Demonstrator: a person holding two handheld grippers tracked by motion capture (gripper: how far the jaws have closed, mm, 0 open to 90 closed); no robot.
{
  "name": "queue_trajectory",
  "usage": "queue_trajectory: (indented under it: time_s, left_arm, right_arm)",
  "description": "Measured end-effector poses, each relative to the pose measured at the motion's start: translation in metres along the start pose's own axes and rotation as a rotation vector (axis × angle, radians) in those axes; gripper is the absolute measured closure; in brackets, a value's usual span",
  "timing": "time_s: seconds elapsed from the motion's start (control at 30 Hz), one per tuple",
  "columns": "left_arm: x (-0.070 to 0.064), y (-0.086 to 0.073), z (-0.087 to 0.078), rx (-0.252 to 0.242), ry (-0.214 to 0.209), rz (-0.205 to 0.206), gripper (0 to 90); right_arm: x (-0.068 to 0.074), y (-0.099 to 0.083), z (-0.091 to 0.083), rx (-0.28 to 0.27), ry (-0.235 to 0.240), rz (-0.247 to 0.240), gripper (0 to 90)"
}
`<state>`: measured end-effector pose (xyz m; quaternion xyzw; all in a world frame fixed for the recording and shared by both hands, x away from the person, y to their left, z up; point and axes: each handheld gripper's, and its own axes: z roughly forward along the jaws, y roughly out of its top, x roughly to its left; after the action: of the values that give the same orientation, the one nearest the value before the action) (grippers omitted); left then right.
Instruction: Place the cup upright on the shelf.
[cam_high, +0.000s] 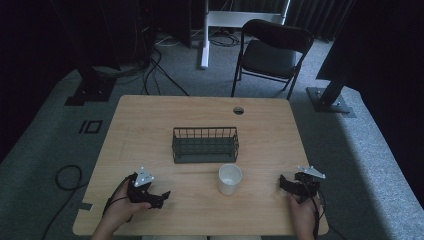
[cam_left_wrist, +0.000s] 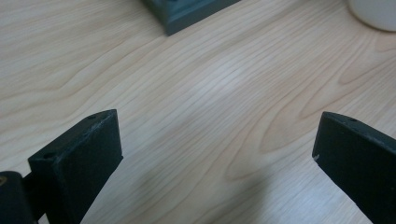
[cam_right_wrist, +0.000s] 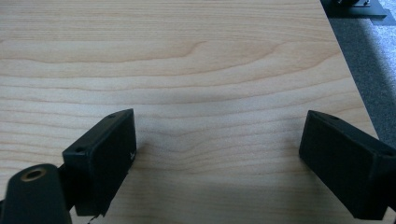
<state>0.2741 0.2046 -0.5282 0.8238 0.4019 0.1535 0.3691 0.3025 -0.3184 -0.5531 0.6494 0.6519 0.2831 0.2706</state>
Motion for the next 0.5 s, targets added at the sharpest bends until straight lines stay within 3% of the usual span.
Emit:
queue_trajectory:
  time_s: [0.07, 0.13, 0.27, 0.5]
  left_arm:
    - [-0.003, 0.004, 0.002, -0.017, -0.016, 0.0, 1.8]
    - [-0.007, 0.008, 0.003, -0.022, -0.024, 0.026, 1.8]
    - [-0.014, 0.016, 0.005, -0.052, -0.063, 0.024, 1.8]
    - [-0.028, 0.029, 0.009, -0.053, -0.065, 0.084, 1.8]
  right_arm:
    - [0.0, 0.0, 0.0, 0.0, 0.0, 0.0, 10.5]
    - [0.0, 0.0, 0.0, 0.0, 0.0, 0.0, 10.5]
    - [0.0, 0.0, 0.0, 0.0, 0.0, 0.0, 10.5]
    - [0.0, 0.0, 0.0, 0.0, 0.0, 0.0, 10.5]
